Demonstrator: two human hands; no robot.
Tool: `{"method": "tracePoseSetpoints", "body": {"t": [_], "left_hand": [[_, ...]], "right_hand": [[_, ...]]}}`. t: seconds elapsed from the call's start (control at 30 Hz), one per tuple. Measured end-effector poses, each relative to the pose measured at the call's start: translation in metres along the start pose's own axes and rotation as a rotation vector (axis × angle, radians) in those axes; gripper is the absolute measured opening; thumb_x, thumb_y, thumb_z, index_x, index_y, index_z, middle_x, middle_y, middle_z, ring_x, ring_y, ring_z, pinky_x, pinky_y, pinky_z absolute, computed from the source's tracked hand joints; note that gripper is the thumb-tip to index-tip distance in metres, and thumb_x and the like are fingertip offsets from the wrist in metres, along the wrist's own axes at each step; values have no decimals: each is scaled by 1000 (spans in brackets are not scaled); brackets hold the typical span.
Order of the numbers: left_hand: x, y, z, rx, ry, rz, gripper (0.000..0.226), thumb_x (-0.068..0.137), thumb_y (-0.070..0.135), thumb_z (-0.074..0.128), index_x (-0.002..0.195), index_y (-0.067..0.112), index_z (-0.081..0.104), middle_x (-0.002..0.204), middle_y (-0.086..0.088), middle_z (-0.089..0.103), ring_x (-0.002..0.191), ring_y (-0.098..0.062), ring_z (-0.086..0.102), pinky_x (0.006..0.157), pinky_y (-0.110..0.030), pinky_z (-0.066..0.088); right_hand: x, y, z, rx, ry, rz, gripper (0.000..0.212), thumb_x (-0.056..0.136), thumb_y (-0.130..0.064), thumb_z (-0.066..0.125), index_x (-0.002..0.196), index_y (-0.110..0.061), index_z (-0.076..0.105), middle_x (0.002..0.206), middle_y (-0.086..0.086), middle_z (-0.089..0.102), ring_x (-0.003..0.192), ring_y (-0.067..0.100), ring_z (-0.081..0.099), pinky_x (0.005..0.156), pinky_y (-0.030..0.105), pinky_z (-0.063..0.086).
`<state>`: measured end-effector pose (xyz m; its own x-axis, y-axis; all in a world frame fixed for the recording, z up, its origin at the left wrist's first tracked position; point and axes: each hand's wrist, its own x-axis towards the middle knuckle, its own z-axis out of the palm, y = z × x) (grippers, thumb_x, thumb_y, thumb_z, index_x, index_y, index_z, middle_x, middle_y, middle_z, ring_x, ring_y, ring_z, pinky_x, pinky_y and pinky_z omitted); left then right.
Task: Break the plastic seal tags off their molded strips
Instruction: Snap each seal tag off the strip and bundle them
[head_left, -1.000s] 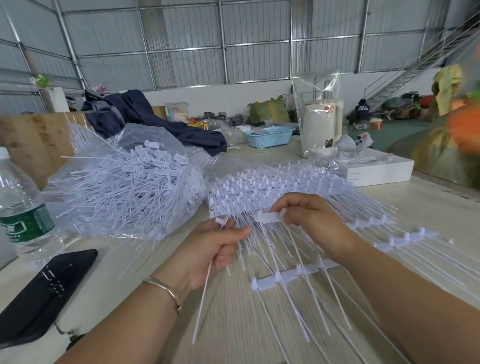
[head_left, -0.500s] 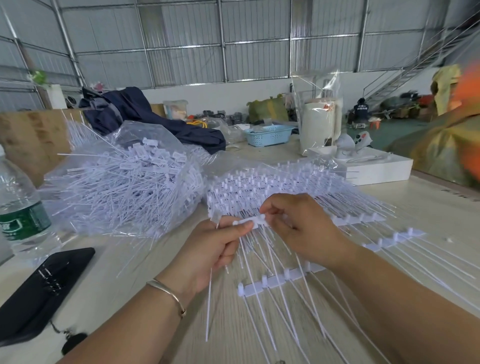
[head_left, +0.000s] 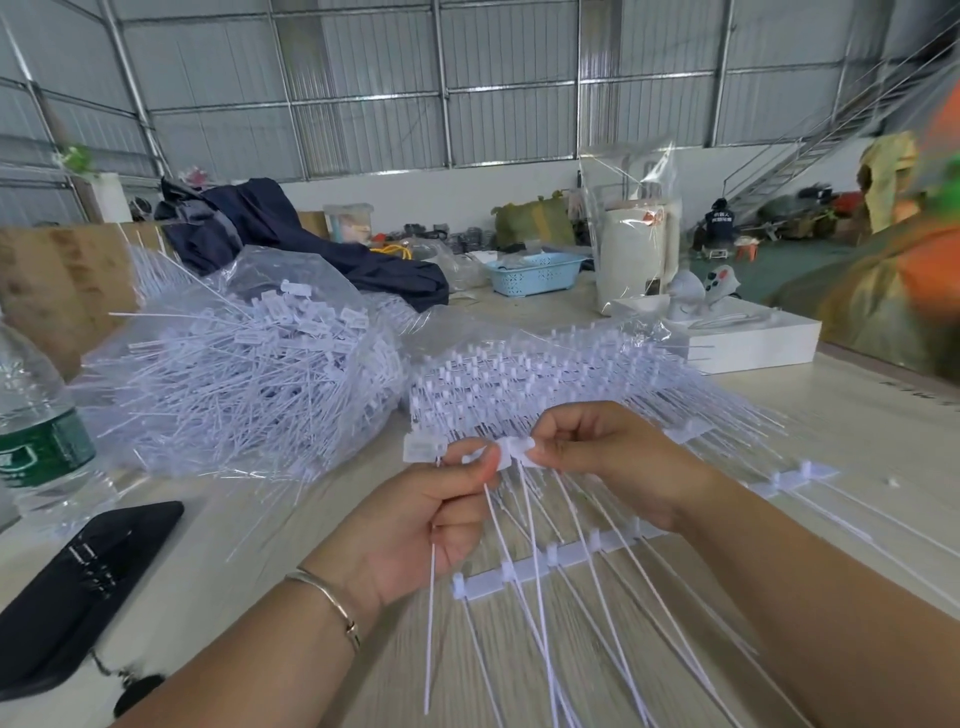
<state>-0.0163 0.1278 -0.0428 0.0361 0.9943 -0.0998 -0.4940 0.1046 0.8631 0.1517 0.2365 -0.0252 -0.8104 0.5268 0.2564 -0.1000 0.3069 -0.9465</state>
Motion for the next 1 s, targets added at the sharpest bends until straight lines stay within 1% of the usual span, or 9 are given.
{"method": "tracePoseSetpoints", "body": {"t": [0.1,0.17,0.27,0.43,0.57,0.73,0.83,0.9,1.0], "left_hand": [[-1,-4,2,81,-83,-70,33,53,30,94,60,23,63,52,11,29,35,1,24,36,-14,11],[0,-6,2,102,-81,-119,47,46,35,97,67,20,57,56,10,21,36,1,23,33,-13,15],[1,-2,2,89,-81,-121,44,50,35,95,70,20,59,59,9,21,36,1,24,32,-12,19],[4,4,7,-64,-44,-7,37,57,25,92,71,14,59,62,6,36,36,-2,25,32,-14,13],[3,6,6,-1,48,0,22,73,20,72,62,15,53,61,2,45,37,-5,27,29,-15,19],[4,3,4,148,129,54,26,82,32,65,70,18,47,57,4,34,39,-6,21,35,-17,13],[2,3,3,197,166,99,31,77,36,73,63,22,49,57,6,31,42,-5,23,35,-16,22],[1,5,3,196,173,116,25,74,28,76,57,22,58,57,7,27,43,-5,23,37,-15,21],[1,7,4,138,178,129,19,78,19,70,62,18,59,60,6,26,46,-5,23,40,-15,19]], "right_hand": [[-1,2,3,15,-70,37,13,73,-29,69,75,-16,67,66,-8,57,67,5,52,70,15,41],[0,3,6,11,-91,54,19,74,-30,68,82,-12,67,76,-1,62,77,9,56,80,19,44],[1,3,10,9,-33,34,25,73,-34,69,83,-11,68,84,8,63,84,15,57,87,26,44],[2,0,12,27,162,-35,36,68,-41,72,77,-7,65,74,13,49,70,20,45,72,26,39],[3,-1,6,84,269,-55,24,69,-30,75,70,-9,63,63,9,38,57,14,35,58,23,31],[4,1,1,63,281,-39,9,85,-1,63,76,-5,64,61,3,47,54,7,41,53,13,36],[5,1,0,65,321,-16,12,84,1,58,78,-8,64,60,-1,46,54,7,41,50,11,36],[5,1,1,33,329,-36,11,84,1,59,78,-8,64,62,-1,48,55,6,43,53,10,37],[5,3,3,-57,324,-71,7,83,-2,66,80,-9,65,65,-5,52,58,6,47,57,12,38]]}}
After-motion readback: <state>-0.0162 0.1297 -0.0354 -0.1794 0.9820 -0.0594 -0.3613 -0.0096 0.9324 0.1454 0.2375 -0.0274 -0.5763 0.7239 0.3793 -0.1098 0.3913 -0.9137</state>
